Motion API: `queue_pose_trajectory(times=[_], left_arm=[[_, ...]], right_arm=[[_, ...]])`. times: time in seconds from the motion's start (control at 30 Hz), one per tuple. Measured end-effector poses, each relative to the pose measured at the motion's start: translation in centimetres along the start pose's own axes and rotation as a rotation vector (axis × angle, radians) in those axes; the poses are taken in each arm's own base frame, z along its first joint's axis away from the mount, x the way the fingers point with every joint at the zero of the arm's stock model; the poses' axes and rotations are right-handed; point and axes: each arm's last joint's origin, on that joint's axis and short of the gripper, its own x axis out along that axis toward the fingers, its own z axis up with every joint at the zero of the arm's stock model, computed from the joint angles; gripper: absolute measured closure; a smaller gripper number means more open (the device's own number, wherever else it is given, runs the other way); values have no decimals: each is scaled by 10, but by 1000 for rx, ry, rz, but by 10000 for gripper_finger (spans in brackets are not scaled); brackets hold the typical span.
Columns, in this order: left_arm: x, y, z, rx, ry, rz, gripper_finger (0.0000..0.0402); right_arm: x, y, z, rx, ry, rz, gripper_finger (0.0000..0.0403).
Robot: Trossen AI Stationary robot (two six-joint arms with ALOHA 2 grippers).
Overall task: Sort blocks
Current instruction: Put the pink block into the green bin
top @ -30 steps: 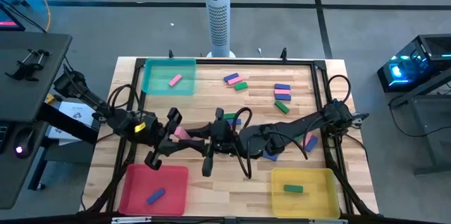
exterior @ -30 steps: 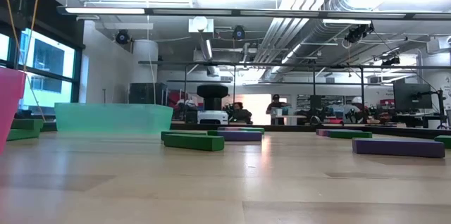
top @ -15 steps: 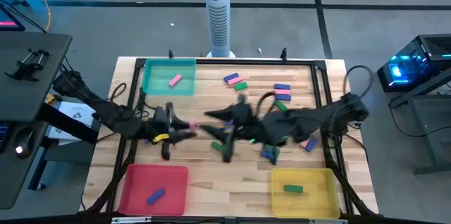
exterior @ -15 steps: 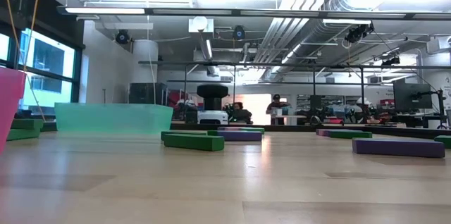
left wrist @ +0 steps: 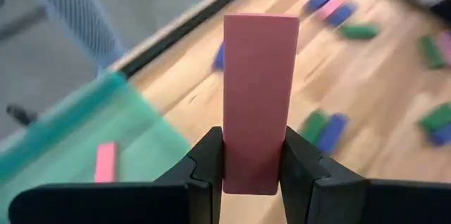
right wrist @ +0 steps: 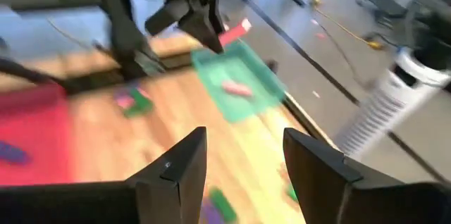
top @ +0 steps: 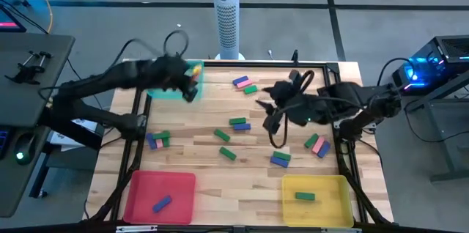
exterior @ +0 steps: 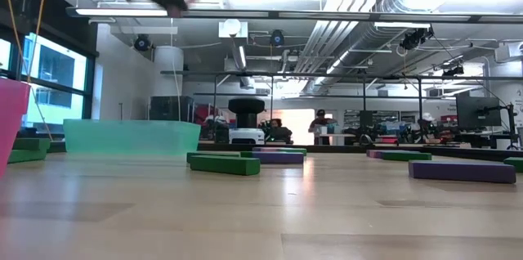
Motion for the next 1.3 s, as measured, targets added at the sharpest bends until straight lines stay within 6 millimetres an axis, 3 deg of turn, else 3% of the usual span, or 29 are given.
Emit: queue_pose_trajectory(times=[0.13,0.27,0.4,0.6,0.8,1.1,1.3], left_arm=[[59,41,9,-15,247,99,331],[107,80,5,-34,474,175,331],[139,106,-1,-53,594,208,331],[176,128,-15,-88,744,217,331],[203,150,-31,-69,871,313,331],[213,178,-42,-4,947,337,330],[216,185,-45,34,970,310,284]], right_arm=[[6,-16,-9,-91,130,-28,234],[9,-31,-18,-145,266,-29,234],[3,-43,-25,-207,344,-53,234],[-13,-57,-25,-221,334,-49,234],[-22,-65,-24,-153,296,-72,234],[-20,-62,-15,-43,199,-82,234],[-19,-59,-8,16,138,-62,234]])
